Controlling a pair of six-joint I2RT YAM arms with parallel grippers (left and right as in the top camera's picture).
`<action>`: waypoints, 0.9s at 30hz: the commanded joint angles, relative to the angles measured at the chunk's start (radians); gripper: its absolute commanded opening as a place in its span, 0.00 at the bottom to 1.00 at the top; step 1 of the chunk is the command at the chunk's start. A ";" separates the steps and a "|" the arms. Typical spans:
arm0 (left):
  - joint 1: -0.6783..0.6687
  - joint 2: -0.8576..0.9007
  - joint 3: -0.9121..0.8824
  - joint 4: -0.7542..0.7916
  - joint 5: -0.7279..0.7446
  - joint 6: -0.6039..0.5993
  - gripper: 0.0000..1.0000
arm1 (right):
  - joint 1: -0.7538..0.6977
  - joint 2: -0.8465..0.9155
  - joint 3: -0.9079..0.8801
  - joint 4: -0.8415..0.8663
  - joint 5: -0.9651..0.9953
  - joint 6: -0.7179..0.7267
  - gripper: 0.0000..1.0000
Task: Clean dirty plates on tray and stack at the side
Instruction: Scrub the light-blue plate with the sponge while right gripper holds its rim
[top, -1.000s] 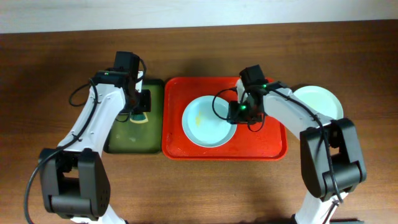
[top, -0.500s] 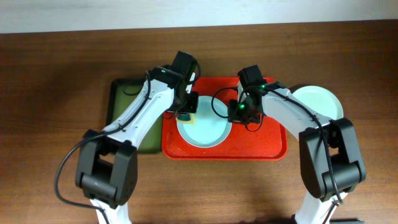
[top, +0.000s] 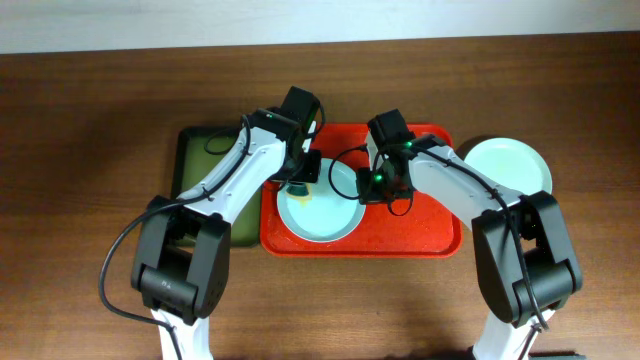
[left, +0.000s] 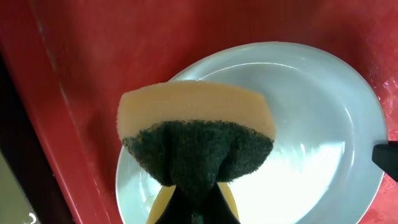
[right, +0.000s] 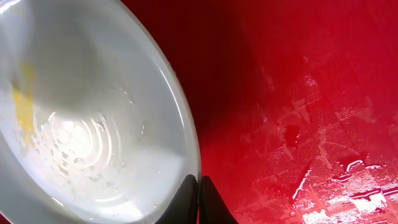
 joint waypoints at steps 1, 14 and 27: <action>-0.006 0.007 0.012 -0.001 0.000 -0.037 0.00 | 0.006 0.008 -0.010 0.003 0.017 -0.010 0.04; -0.006 0.007 -0.046 0.012 -0.008 -0.082 0.00 | 0.006 0.008 -0.049 0.080 0.017 0.070 0.04; -0.006 0.071 -0.144 0.085 -0.029 -0.092 0.00 | 0.006 0.008 -0.049 0.081 0.017 0.069 0.04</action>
